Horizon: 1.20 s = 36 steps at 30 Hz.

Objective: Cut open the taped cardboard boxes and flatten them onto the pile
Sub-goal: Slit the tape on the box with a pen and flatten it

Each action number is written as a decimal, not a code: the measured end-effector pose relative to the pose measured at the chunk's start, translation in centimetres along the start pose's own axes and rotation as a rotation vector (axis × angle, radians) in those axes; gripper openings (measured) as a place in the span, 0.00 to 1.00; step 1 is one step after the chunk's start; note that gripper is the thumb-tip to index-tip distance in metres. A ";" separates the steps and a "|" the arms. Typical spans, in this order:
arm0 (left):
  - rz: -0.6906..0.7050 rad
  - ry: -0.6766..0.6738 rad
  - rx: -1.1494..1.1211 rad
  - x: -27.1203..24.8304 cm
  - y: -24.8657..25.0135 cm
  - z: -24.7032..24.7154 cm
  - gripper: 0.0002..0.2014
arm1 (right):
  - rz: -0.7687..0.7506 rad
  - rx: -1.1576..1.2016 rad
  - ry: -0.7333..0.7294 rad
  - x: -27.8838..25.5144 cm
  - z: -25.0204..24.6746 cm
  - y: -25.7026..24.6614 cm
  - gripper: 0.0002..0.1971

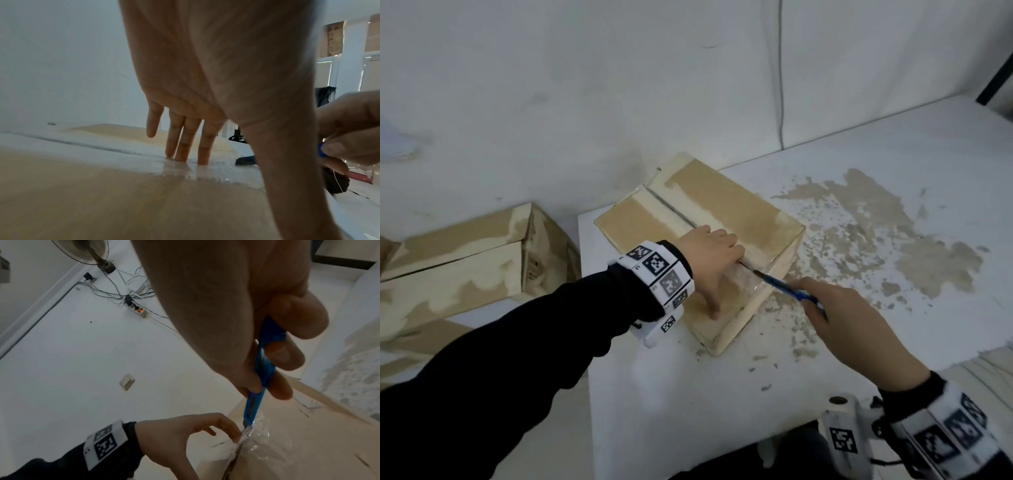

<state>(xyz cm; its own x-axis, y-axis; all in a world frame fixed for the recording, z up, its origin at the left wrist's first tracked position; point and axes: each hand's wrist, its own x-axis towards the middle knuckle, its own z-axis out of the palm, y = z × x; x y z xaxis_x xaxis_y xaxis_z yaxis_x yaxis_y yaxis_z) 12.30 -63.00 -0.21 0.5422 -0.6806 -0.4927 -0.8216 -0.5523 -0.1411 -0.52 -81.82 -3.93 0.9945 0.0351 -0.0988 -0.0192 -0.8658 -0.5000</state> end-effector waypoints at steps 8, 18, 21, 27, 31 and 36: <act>-0.045 -0.085 -0.111 0.2 0.0 -0.5 0.45 | -0.019 0.217 -0.108 0.8 0.1 1.3 0.13; -0.154 -0.093 -0.220 0.3 1.2 -1.0 0.42 | -0.057 0.339 -0.279 2.2 -1.4 3.0 0.15; -0.167 -0.101 -0.229 0.2 1.5 -1.2 0.41 | -0.079 0.352 -0.326 3.0 -2.0 3.5 0.15; -0.195 -0.117 -0.233 0.4 1.9 -1.4 0.41 | -0.037 0.506 -0.393 2.2 -4.8 6.1 0.15; -0.200 -0.120 -0.219 0.4 2.2 -1.3 0.41 | -0.102 0.468 -0.405 1.9 -2.2 4.7 0.15; -0.201 -0.096 -0.200 0.2 2.4 -1.2 0.40 | -0.076 0.554 -0.411 2.3 -4.3 6.9 0.15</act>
<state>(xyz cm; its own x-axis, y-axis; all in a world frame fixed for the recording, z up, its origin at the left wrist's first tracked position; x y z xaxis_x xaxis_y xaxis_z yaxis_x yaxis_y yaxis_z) 10.61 -65.05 0.39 0.6639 -0.5044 -0.5521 -0.6431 -0.7619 -0.0772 2.08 -89.89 -3.94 0.8777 0.3661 -0.3093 -0.1098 -0.4746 -0.8733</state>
